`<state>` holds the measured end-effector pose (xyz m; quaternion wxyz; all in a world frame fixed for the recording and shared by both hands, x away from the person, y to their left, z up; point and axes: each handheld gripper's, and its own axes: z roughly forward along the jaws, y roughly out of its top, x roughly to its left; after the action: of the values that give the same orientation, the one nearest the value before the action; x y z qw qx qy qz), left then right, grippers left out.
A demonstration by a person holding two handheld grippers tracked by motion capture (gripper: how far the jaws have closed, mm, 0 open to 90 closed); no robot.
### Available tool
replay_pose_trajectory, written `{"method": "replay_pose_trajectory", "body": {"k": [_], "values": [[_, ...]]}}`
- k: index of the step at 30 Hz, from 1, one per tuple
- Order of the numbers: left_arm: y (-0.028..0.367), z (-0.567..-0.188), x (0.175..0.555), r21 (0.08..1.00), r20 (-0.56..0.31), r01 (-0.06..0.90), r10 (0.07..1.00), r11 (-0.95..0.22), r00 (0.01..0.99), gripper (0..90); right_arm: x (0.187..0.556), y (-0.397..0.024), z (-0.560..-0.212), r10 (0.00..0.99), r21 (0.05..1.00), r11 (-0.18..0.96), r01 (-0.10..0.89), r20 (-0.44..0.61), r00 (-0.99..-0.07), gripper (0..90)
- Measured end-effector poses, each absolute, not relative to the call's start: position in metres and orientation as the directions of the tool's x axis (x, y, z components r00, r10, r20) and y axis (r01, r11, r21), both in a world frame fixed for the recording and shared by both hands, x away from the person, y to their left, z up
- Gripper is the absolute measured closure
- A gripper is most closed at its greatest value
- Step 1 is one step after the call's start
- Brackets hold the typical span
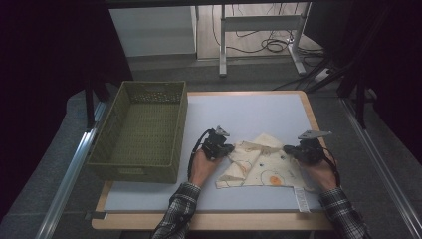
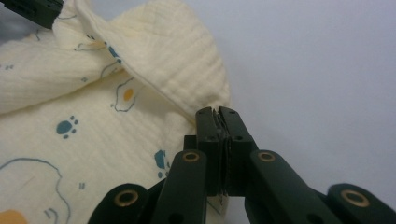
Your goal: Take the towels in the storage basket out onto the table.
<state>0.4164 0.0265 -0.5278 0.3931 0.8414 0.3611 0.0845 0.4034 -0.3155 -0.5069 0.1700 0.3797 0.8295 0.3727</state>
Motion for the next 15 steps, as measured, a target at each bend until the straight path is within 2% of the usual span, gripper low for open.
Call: {"method": "replay_pose_trajectory", "body": {"k": [3, 7, 9, 10, 11, 12, 13, 14, 15], "values": [[0.033, -0.514, 0.414, 0.744, -0.125, 0.522, 0.682, -0.417, 0.721, 86.7, 0.400, -0.316, -0.497, 0.756, 0.763, 0.429, 0.484, -0.010, -0.654, 88.3], [0.046, -0.482, 0.420, 0.779, -0.077, 0.496, 0.726, -0.384, 0.683, 86.6, 0.404, -0.312, -0.465, 0.758, 0.784, 0.440, 0.439, -0.062, -0.649, 88.3], [0.050, -0.467, 0.437, 0.774, 0.011, 0.506, 0.807, -0.381, 0.591, 85.9, 0.419, -0.303, -0.445, 0.773, 0.799, 0.430, 0.421, -0.085, -0.629, 88.0], [0.050, -0.467, 0.437, 0.774, 0.011, 0.506, 0.807, -0.381, 0.591, 83.0, 0.419, -0.303, -0.445, 0.773, 0.799, 0.430, 0.421, -0.085, -0.629, 88.0], [0.051, -0.465, 0.448, 0.762, 0.044, 0.531, 0.847, -0.371, 0.530, 83.0, 0.425, -0.299, -0.442, 0.778, 0.805, 0.425, 0.415, -0.090, -0.622, 87.0], [0.051, -0.465, 0.457, 0.748, 0.073, 0.557, 0.879, -0.360, 0.471, 73.6, 0.437, -0.294, -0.438, 0.794, 0.813, 0.409, 0.414, -0.094, -0.601, 83.4], [0.050, -0.466, 0.460, 0.742, 0.087, 0.569, 0.892, -0.355, 0.443, 59.6, 0.447, -0.289, -0.437, 0.816, 0.804, 0.416, 0.425, -0.124, -0.565, 77.9], [0.051, -0.467, 0.462, 0.737, 0.095, 0.578, 0.900, -0.352, 0.426, 52.2, 0.451, -0.286, -0.437, 0.823, 0.799, 0.422, 0.428, -0.140, -0.551, 74.2], [0.051, -0.468, 0.461, 0.739, 0.092, 0.574, 0.897, -0.353, 0.433, 51.5, 0.454, -0.284, -0.437, 0.826, 0.798, 0.424, 0.428, -0.147, -0.544, 72.2]]}}
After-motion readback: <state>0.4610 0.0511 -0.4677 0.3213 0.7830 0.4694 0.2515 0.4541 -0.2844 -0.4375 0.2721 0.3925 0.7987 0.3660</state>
